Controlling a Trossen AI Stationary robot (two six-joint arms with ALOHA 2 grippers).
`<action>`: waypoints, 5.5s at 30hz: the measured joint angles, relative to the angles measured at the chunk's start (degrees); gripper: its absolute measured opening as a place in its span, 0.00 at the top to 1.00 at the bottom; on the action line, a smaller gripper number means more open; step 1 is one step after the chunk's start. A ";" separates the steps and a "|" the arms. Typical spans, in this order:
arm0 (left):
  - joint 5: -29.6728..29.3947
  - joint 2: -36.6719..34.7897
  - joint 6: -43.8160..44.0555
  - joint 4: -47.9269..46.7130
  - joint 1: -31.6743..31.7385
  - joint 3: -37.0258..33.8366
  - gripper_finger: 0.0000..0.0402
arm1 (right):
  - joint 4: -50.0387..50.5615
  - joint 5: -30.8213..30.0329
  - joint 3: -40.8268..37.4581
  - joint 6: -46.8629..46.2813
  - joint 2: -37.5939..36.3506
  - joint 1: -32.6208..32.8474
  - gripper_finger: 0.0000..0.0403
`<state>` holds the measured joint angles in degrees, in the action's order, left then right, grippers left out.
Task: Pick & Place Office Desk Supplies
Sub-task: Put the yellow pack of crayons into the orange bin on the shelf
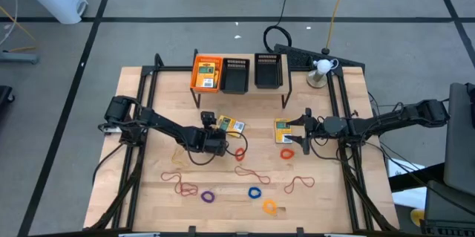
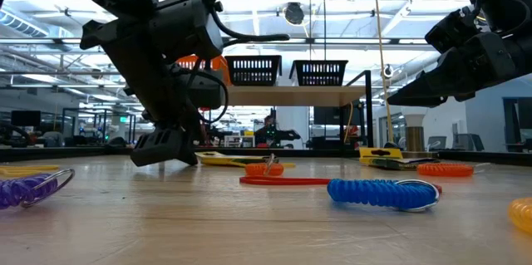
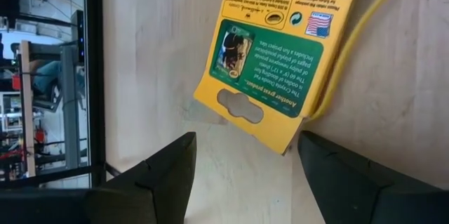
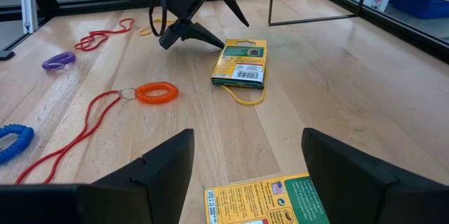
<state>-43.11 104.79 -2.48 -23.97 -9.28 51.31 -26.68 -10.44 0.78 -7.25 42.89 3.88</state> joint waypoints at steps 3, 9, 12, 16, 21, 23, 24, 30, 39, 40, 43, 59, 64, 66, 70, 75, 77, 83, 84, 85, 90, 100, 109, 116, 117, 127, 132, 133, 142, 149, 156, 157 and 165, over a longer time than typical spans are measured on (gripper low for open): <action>-0.85 0.04 0.05 0.04 0.00 -0.02 0.36 | 0.00 0.00 0.00 0.01 0.00 0.00 0.37; -2.78 0.07 1.82 0.29 0.38 -0.09 0.37 | 0.00 0.00 0.00 0.01 -0.01 0.00 0.37; -2.59 0.07 2.63 1.04 0.79 -0.09 0.37 | 0.00 0.00 0.02 -0.01 0.00 0.00 0.37; -2.07 0.07 2.57 2.46 1.01 -0.09 0.37 | 0.00 -0.01 0.01 0.01 -0.01 0.00 0.37; -1.90 0.07 2.54 3.95 1.00 -0.09 0.36 | 0.00 0.00 0.00 0.01 0.00 0.00 0.37; -1.84 0.07 2.47 4.52 0.98 -0.09 0.36 | 0.00 0.00 0.00 0.01 0.00 0.00 0.37; -1.79 0.07 2.39 4.57 0.96 -0.09 0.37 | 0.00 0.00 0.00 0.01 -0.02 0.00 0.37; -1.81 0.07 2.54 4.57 0.96 -0.09 0.37 | 0.00 0.00 0.02 0.01 0.00 -0.02 0.37; -0.85 0.07 2.76 6.19 0.98 -0.09 0.37 | 0.00 0.00 0.02 0.01 -0.02 0.00 0.37; -0.33 0.07 2.76 6.45 1.01 -0.09 0.37 | 0.00 0.00 0.02 0.01 -0.02 0.00 0.37; 0.57 0.27 2.74 6.58 1.03 -0.03 0.37 | 0.00 0.00 0.02 0.01 -0.02 -0.01 0.37; 2.32 1.70 -6.63 6.75 0.58 0.13 0.79 | -0.01 -0.02 0.00 0.26 -0.02 0.00 0.37; -0.03 1.77 -12.26 6.03 0.59 0.04 0.81 | 0.00 -0.02 0.01 0.45 -0.02 0.00 0.37; -0.26 1.78 -14.10 6.04 0.62 0.02 0.81 | 0.00 -0.04 0.02 0.45 -0.02 0.00 0.37; -0.39 1.84 -15.90 6.07 1.03 0.00 0.82 | 0.00 -0.33 0.02 0.47 -0.02 -0.02 0.37; -0.41 1.84 -16.87 6.10 1.98 -0.02 0.86 | -0.02 -1.37 0.00 0.47 -0.02 -0.02 0.37; -0.43 1.84 -17.12 6.12 2.26 -0.04 0.93 | -0.02 -1.92 0.01 0.49 -0.02 -0.05 0.37; -0.92 1.84 -16.09 6.14 2.27 -0.04 1.00 | -0.02 -1.84 0.00 0.49 -0.02 -0.04 0.37; -1.64 1.84 -15.61 6.08 2.13 0.01 1.00 | -0.02 -1.84 0.01 0.48 -0.02 -0.04 0.37; -2.46 1.89 -14.95 5.51 1.93 0.31 1.00 | -0.02 -1.84 0.02 0.47 -0.02 -0.04 0.37; -6.89 2.08 -13.50 2.47 0.23 4.09 1.00 | -0.02 -1.81 0.01 0.49 -0.02 -0.04 0.37; -14.46 1.97 -12.21 -9.85 -4.10 18.35 1.00 | -0.03 -1.79 0.02 0.49 -0.02 -0.02 0.37; -22.11 1.86 -10.59 -23.06 -8.01 33.84 1.00 | -0.01 -1.53 0.01 0.48 -0.02 -0.02 0.37; -28.80 1.78 -7.42 -36.13 -10.66 45.84 1.00 | 1.43 -1.51 0.02 0.47 -0.02 -0.02 0.37; -29.53 1.77 -6.13 -38.60 -10.92 47.42 1.00 | 2.16 -1.51 0.02 0.47 -0.02 -0.02 0.37; -32.00 1.59 7.76 -66.18 -10.13 58.62 1.00 | 3.39 -1.51 0.00 0.47 -0.02 -0.02 0.37; -30.43 -1.37 2.68 -66.17 -8.22 58.60 1.00 | 3.10 -1.51 0.01 0.27 0.00 -0.02 0.37; -29.34 -2.00 2.98 -66.07 -7.79 58.60 1.00 | 2.69 -1.51 0.02 0.25 0.01 -0.02 0.37; -13.63 -6.97 17.89 -66.08 -2.14 58.58 1.00 | 1.35 -1.51 0.02 -0.16 0.20 -0.02 0.37; 1.71 -8.31 35.74 -66.07 2.38 58.55 1.00 | 1.21 -1.62 0.02 -1.74 0.20 -0.02 0.37; 16.08 -8.20 41.91 -65.63 7.23 58.53 1.00 | -0.49 -1.68 0.02 -2.55 0.20 -0.02 0.37; 17.32 -8.20 42.04 -65.53 7.82 58.53 1.00 | -0.81 -1.64 0.00 -2.55 0.20 -0.02 0.37; 20.83 -8.22 38.70 -65.43 11.39 58.53 1.00 | -2.24 -1.55 0.02 -2.26 0.20 -0.02 0.37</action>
<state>-22.28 96.57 36.22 -89.40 2.11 109.84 -28.92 -11.99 0.80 -9.52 43.09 3.86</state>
